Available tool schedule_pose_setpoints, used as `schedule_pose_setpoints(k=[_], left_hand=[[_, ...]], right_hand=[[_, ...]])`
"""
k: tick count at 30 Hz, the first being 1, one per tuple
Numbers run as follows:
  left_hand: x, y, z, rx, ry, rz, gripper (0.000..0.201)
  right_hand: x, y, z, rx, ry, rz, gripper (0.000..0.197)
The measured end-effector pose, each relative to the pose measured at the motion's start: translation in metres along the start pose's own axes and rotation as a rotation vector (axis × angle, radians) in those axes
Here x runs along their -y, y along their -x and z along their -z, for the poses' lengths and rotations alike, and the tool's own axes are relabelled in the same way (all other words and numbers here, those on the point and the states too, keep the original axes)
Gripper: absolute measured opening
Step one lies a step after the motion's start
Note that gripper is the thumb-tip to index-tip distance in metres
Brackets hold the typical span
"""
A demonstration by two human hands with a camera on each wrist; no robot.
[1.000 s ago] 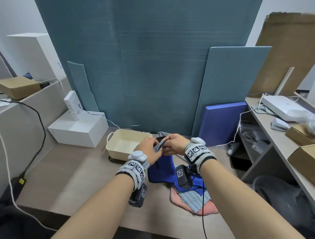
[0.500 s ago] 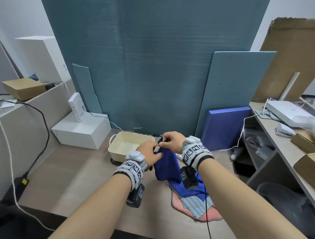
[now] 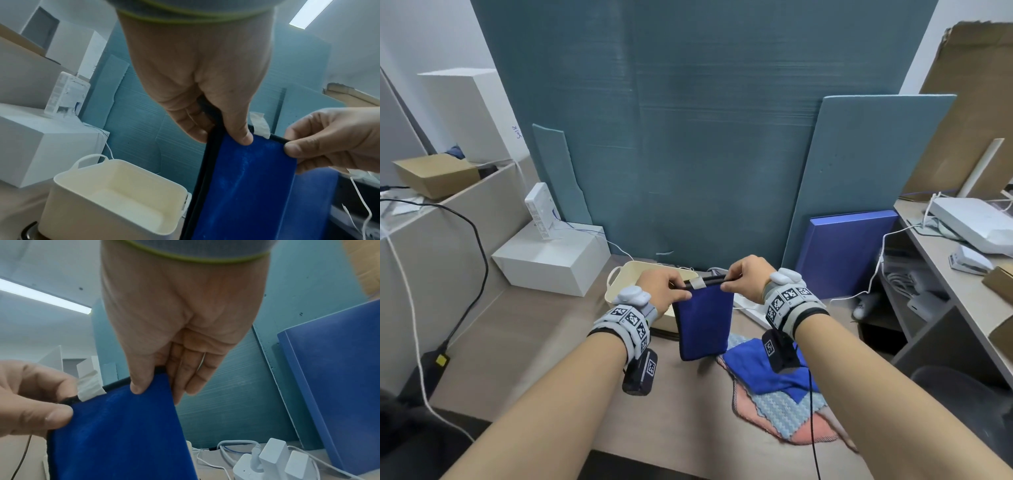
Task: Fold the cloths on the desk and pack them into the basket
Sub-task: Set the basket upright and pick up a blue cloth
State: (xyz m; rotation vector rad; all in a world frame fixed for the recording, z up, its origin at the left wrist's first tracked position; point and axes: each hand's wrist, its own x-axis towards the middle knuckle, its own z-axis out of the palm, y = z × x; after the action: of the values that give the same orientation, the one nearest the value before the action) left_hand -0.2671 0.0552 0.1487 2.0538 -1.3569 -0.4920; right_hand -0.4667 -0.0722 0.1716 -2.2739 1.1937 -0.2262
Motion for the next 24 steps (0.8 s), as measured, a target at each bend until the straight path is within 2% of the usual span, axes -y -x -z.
schedule_pose_setpoints(k=[6,10,16,18,21,24], left_hand=[[-0.001,-0.01,0.016,-0.085,0.034,0.017,0.031],[-0.001,-0.015,0.023,-0.072,-0.016,-0.027,0.032],[0.012,-0.02,0.042,-0.074,0.088,-0.074,0.026],[0.023,-0.016,0.044,-0.01,0.126,-0.084,0.028],[0.049,-0.002,0.039,0.196,0.229,-0.067,0.04],[0.091,0.019,0.023,0.469,0.17,-0.087,0.042]], right_hand=[[0.008,-0.002,0.003,-0.082,-0.086,0.046,0.015],[0.014,-0.002,0.002,-0.128,-0.109,0.053,0.023],[0.037,0.002,-0.003,-0.149,-0.189,-0.013,0.042],[0.042,0.006,-0.015,-0.133,-0.166,-0.061,0.036],[0.038,0.021,-0.045,-0.031,-0.14,-0.149,0.015],[0.027,0.044,-0.097,0.125,-0.133,-0.249,0.025]])
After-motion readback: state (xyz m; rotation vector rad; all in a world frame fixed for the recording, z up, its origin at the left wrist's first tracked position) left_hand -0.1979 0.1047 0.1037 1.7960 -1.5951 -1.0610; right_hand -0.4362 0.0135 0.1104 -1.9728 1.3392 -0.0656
